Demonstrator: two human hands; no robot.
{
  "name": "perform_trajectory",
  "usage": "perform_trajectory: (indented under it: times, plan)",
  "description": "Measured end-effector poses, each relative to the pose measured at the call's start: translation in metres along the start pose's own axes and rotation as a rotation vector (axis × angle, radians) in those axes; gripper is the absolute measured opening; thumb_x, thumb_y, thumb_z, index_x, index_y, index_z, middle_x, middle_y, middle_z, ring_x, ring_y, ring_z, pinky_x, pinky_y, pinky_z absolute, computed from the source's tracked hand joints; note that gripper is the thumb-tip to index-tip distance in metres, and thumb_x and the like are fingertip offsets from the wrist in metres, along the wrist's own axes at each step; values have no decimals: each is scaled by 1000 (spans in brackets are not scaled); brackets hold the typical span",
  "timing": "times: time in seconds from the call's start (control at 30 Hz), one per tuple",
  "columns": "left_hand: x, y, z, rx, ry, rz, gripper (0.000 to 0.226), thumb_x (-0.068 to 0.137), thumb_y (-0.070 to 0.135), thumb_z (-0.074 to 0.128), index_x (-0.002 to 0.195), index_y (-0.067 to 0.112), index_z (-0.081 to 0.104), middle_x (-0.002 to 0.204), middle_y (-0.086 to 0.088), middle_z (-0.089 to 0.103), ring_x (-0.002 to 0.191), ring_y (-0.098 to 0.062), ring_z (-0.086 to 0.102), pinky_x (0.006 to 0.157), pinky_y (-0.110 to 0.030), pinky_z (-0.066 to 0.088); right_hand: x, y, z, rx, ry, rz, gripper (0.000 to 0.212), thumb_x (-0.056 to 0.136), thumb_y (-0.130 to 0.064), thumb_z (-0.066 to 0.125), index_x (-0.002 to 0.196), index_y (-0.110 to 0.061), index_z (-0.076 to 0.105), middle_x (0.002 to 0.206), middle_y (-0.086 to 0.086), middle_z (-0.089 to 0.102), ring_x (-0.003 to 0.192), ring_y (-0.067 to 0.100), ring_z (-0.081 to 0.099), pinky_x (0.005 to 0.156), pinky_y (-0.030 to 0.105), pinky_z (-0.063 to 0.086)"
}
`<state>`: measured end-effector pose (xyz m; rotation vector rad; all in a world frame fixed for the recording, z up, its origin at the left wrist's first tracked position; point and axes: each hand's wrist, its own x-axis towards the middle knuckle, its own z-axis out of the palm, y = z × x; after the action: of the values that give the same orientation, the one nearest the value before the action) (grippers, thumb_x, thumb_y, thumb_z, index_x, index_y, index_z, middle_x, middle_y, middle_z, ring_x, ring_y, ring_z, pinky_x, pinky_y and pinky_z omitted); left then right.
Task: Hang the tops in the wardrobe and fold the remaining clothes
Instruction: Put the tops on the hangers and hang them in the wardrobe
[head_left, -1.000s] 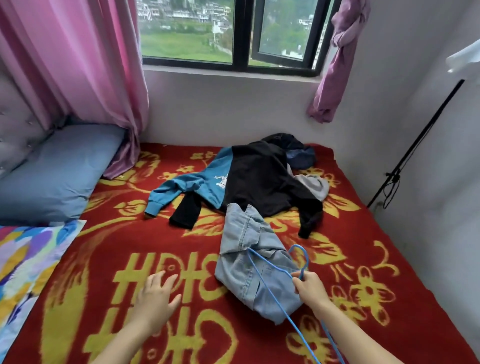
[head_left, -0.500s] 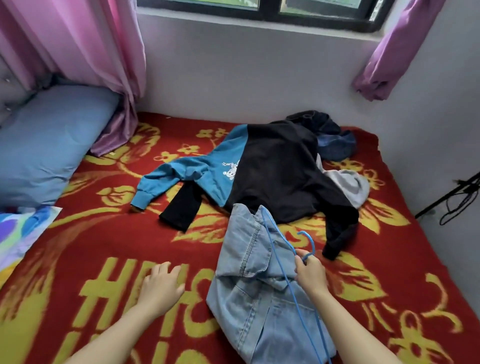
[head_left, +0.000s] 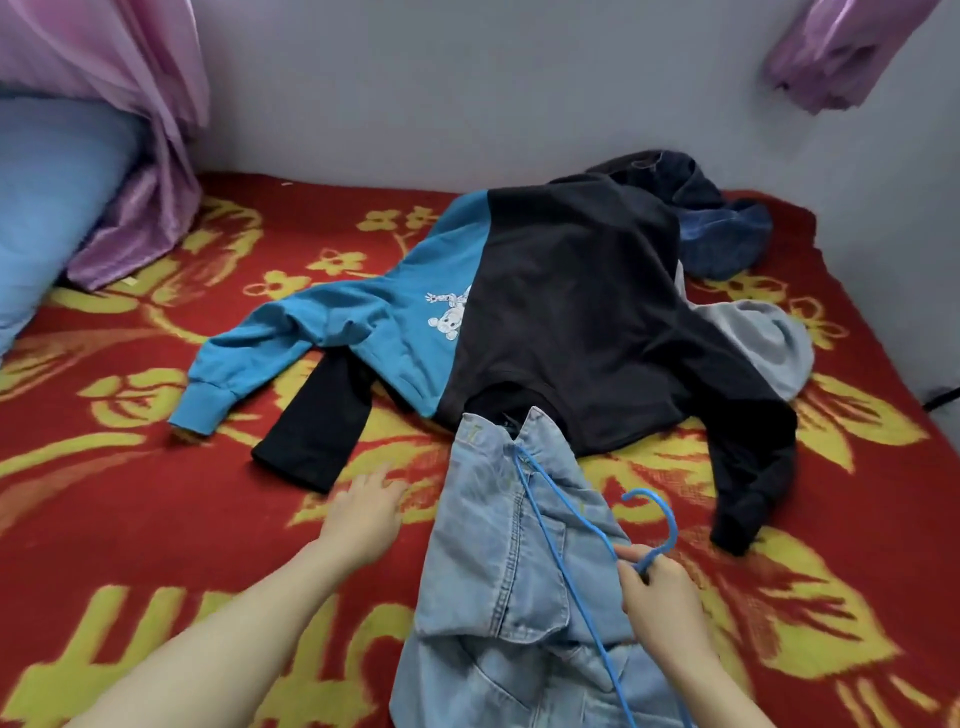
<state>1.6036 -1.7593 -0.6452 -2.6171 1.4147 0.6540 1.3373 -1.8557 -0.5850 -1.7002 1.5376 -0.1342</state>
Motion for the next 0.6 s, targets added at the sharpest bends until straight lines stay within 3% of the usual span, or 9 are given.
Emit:
perform_trajectory:
  times: [0.1, 0.23, 0.3, 0.4, 0.5, 0.6]
  plan:
    - [54, 10, 3, 82, 28, 49, 43, 93, 10, 36, 133, 22, 46, 159, -4, 4, 136, -26, 28, 96, -38, 38, 9, 8, 5, 37, -17, -2, 22, 94, -7, 47, 102, -21, 62, 53, 0, 50, 55, 17, 50, 48, 22, 32]
    - [103, 18, 0, 246, -1, 102, 44, 90, 7, 37, 127, 26, 52, 158, -7, -11, 145, -28, 0, 111, -42, 22, 18, 20, 10, 114, -4, 57, 21, 91, -5, 53, 91, -23, 64, 55, -5, 50, 56, 13, 50, 57, 26, 38]
    - [117, 19, 0, 380, -49, 138, 49, 92, 8, 33, 136, 28, 46, 156, -11, -18, 144, -31, -11, 114, -46, 11, 21, 21, 13, 112, 15, 59, 20, 90, -5, 54, 98, -17, 67, 57, -9, 50, 58, 9, 49, 57, 23, 38]
    - [128, 22, 6, 447, -133, 153, 59, 91, 4, 26, 148, 16, 22, 155, -11, -21, 143, -29, -17, 116, -50, 4, 18, 19, 28, -9, -18, 11, 23, 92, -8, 52, 108, -16, 67, 59, -11, 48, 59, 10, 48, 55, 21, 31]
    - [133, 24, 11, 333, -126, 148, 59, 90, 2, 27, 148, 8, 18, 158, -7, -11, 145, -22, -12, 116, -48, 2, 17, 11, 28, 49, -30, 31, 23, 92, -8, 52, 102, -23, 66, 65, -2, 57, 72, 20, 56, 59, 22, 33]
    - [132, 22, 1, 55, 103, 161, 46, 91, 2, 34, 135, 8, 44, 150, -5, 30, 140, -17, 23, 115, -39, 3, 30, 16, 17, 114, 24, 63, 34, 88, -1, 51, 78, -32, 60, 48, -8, 53, 58, 17, 50, 58, 27, 38]
